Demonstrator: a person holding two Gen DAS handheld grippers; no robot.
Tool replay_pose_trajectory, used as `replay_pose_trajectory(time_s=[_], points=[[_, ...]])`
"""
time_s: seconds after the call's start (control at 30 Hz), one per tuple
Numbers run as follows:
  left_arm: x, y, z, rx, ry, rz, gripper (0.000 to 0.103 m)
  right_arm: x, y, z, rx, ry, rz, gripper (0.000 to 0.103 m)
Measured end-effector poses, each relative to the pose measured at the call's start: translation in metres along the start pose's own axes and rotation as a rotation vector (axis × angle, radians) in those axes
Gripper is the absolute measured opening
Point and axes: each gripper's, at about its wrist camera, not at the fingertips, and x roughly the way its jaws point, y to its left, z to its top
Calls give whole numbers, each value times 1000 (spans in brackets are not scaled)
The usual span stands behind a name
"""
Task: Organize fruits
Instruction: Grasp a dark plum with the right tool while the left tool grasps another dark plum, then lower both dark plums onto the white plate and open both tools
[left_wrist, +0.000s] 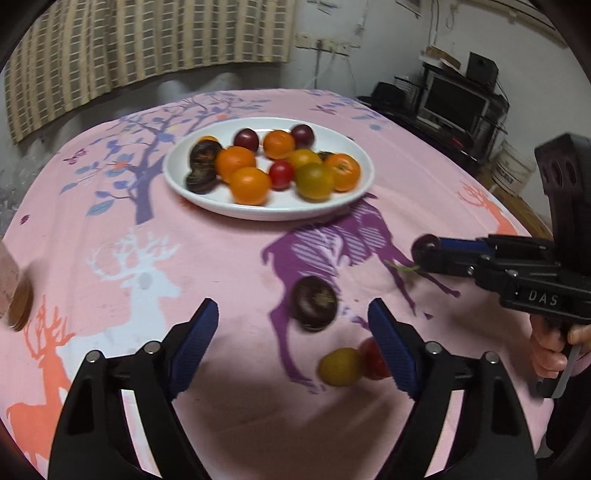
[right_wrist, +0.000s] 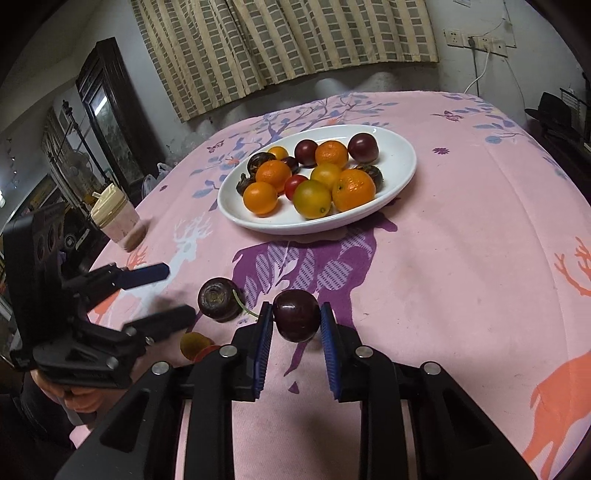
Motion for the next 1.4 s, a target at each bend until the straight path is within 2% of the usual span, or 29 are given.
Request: replay_pose_trajectory(time_s=[0.17, 0.33, 0.43, 0.57, 0.7, 0.83, 1.03, 1.13, 1.23, 1.3, 1.4], points=[[15, -13, 7, 17, 37, 0, 56, -4, -1, 0, 15, -10, 2, 26], [26, -16, 12, 9, 58, 20, 55, -9, -1, -1, 17, -23, 7, 26], [32, -18, 12, 18, 80, 19, 46, -9, -1, -1, 18, -25, 8, 26], [40, -19, 10, 25, 109, 35, 43, -10, -1, -1, 14, -23, 6, 26], [43, -16, 8, 17, 121, 35, 36, -10, -1, -2, 10, -20, 4, 26], [41, -15, 7, 12, 119, 32, 35, -9, -2, -3, 14, -16, -2, 26], [15, -5, 11, -21, 69, -21, 35, -5, 1, -5, -24, -27, -39, 26], [1, 4, 22, -16, 53, -47, 35, -8, 7, 2, -39, -49, -11, 26], [-7, 14, 49, -5, 9, -16, 35, -11, 12, 26, -51, -93, 6, 26], [-7, 21, 73, -13, -37, -14, 35, -10, 14, 50, -56, -149, -13, 26], [2, 29, 105, -23, -92, -8, 35, 3, 9, 81, -47, -186, -40, 26]])
